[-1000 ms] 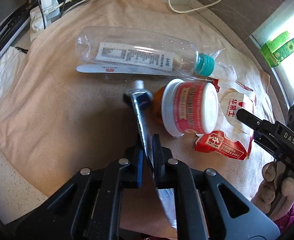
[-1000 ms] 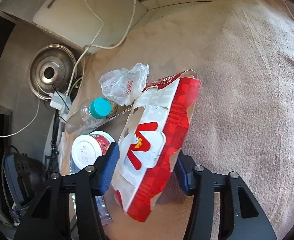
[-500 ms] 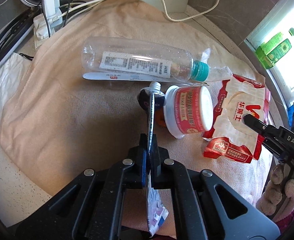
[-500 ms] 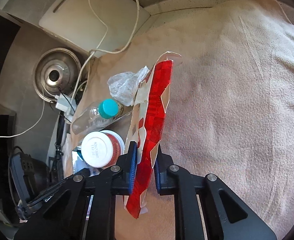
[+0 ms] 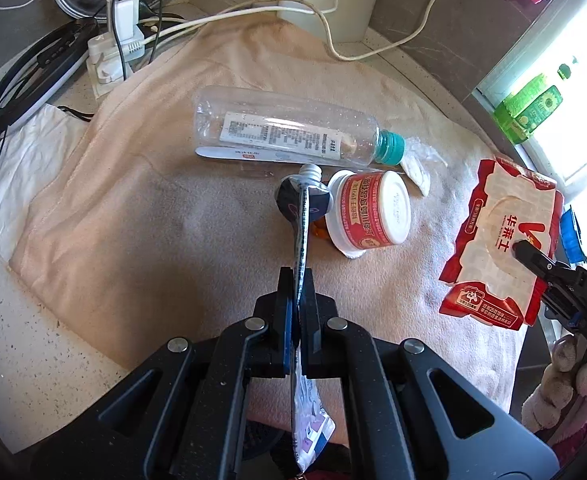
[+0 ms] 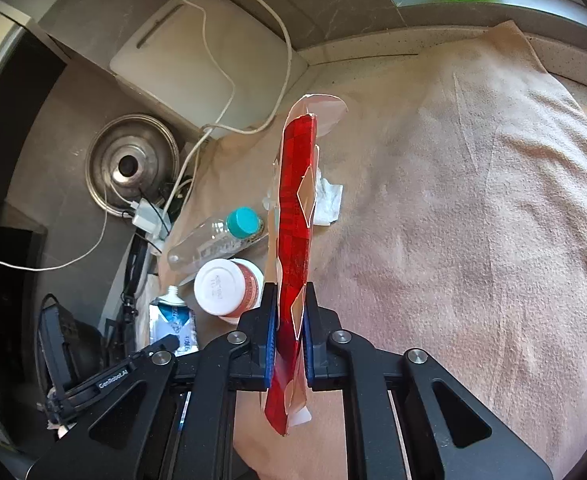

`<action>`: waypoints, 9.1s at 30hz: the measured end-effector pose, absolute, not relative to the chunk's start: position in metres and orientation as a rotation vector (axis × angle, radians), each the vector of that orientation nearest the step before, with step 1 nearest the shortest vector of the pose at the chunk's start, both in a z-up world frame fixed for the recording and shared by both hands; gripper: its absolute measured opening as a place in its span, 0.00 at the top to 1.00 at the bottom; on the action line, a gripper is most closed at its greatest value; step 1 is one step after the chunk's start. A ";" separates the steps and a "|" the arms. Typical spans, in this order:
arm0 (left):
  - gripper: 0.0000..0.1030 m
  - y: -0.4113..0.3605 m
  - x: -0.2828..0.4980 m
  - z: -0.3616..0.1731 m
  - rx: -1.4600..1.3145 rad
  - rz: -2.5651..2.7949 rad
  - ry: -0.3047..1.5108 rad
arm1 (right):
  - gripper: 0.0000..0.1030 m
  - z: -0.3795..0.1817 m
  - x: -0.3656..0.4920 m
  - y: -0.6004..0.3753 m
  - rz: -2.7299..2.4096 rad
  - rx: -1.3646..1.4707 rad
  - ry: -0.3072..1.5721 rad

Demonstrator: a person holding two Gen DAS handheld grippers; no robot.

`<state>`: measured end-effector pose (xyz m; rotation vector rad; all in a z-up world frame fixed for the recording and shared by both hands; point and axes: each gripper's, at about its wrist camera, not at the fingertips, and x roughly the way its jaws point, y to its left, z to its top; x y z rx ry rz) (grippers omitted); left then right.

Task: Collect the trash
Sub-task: 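Carry the toothpaste box and red wrapper with both tools over the wastebasket, then open both tools to drop the box and wrapper into the basket, then move both tools back over the towel toward the bottle and tissue, then grasp the white-lidded jar with the left tool while the right tool grasps the tissue, then carry the jar and tissue with both tools down over the blue wastebasket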

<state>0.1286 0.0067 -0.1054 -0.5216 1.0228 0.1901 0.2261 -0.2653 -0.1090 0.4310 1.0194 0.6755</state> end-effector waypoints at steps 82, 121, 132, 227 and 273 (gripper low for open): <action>0.97 0.012 -0.040 -0.295 -0.449 0.148 1.378 | 0.82 -0.280 -0.013 -0.089 0.735 -0.263 1.188; 0.41 0.042 -0.004 -0.135 -0.366 0.203 1.113 | 0.33 -0.149 0.001 -0.153 0.874 -0.104 1.031; 0.34 0.022 0.060 -0.098 -0.319 0.147 1.021 | 0.31 -0.098 0.068 -0.186 0.798 -0.003 0.919; 0.38 -0.054 0.174 -0.051 -0.209 0.149 0.806 | 0.90 -0.105 0.302 -0.204 0.815 0.108 0.943; 0.38 0.009 -0.043 -0.127 -0.326 0.156 0.926 | 0.90 -0.129 0.034 -0.164 0.880 0.020 1.016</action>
